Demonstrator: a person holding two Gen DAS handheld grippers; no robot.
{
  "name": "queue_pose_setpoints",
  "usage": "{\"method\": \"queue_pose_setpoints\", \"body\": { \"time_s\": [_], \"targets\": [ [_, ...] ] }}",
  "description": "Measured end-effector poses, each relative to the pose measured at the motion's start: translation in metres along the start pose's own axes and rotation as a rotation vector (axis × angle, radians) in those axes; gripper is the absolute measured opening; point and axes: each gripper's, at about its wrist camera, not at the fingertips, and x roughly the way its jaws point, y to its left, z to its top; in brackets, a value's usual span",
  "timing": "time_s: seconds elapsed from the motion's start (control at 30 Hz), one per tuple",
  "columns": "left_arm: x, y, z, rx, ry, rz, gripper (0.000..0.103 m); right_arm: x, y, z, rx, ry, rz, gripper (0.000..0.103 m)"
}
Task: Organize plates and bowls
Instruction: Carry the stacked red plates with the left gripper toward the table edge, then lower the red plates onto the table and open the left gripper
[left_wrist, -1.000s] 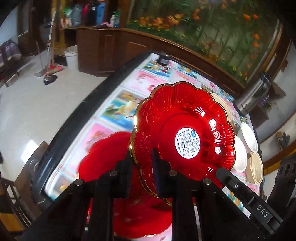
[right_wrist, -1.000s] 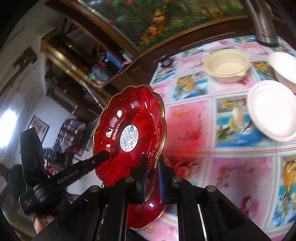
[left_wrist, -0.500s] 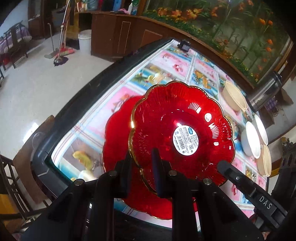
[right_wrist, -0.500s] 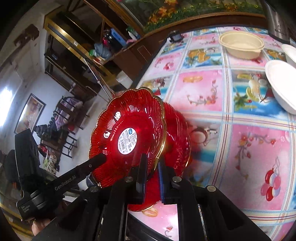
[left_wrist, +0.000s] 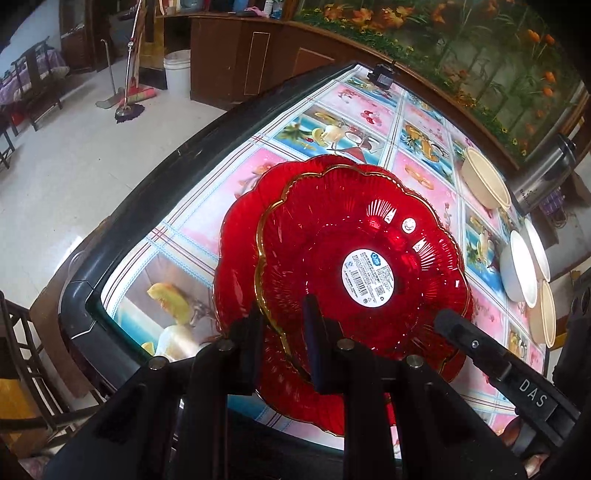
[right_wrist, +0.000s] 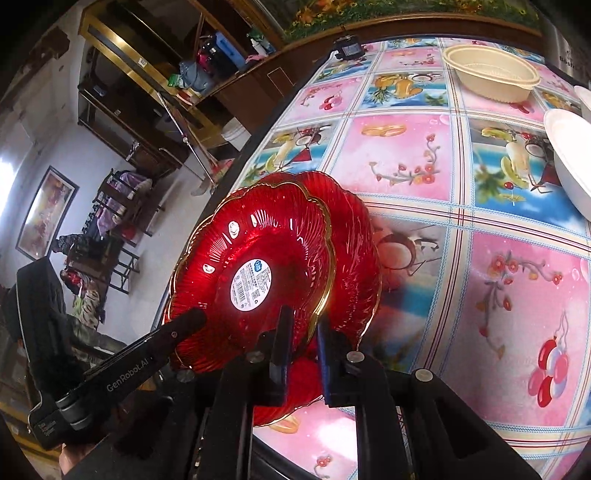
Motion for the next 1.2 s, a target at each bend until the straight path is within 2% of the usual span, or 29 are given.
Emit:
{"method": "queue_pose_setpoints", "body": {
  "time_s": [0.7, 0.93, 1.17, 1.2],
  "targets": [
    [-0.006, -0.005, 0.0, 0.037, -0.003, 0.071, 0.018, 0.004, 0.003, 0.003, -0.024, 0.047, -0.017, 0.016],
    [-0.006, -0.004, 0.003, 0.056, 0.008, 0.085, 0.018, 0.008, 0.01, 0.005, -0.045, 0.101, -0.029, 0.02],
    [-0.005, -0.004, 0.004, 0.057, 0.005, 0.102, 0.018, 0.01, 0.008, 0.007, -0.029, 0.121, -0.019, 0.02],
    [-0.005, -0.004, 0.005, 0.055, 0.005, 0.102, 0.018, 0.01, 0.009, 0.007, -0.031, 0.124, -0.018, 0.023]
  ]
}}
